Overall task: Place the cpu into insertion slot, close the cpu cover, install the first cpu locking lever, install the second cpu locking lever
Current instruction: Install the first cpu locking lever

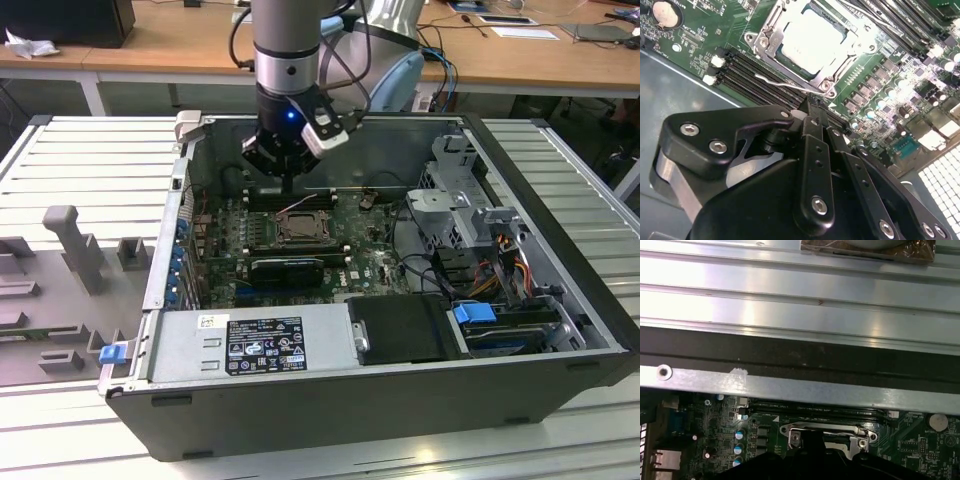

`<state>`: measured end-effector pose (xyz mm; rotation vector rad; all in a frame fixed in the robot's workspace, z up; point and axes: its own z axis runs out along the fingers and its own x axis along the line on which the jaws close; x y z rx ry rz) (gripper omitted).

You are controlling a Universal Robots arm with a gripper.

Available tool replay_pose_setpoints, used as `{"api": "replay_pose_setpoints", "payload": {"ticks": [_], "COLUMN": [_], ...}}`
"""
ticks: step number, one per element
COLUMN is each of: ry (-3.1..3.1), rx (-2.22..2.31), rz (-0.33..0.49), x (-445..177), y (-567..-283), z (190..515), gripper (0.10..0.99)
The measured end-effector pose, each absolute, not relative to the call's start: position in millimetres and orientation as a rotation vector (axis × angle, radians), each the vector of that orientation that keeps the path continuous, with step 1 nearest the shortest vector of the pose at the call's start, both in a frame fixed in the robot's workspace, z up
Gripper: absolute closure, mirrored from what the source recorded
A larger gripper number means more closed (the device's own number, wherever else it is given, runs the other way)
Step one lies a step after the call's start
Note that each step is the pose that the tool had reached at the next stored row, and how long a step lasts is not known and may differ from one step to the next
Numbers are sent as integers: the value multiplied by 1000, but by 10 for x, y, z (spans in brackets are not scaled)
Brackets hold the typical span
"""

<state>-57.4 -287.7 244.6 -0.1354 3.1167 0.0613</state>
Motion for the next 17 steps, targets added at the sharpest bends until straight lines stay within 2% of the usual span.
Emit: {"api": "replay_pose_setpoints", "payload": {"ticks": [17], "ry": [3113], "rx": [-102], "rz": [110], "x": [-428], "y": [-2856], "z": [2253], "gripper": [980]}}
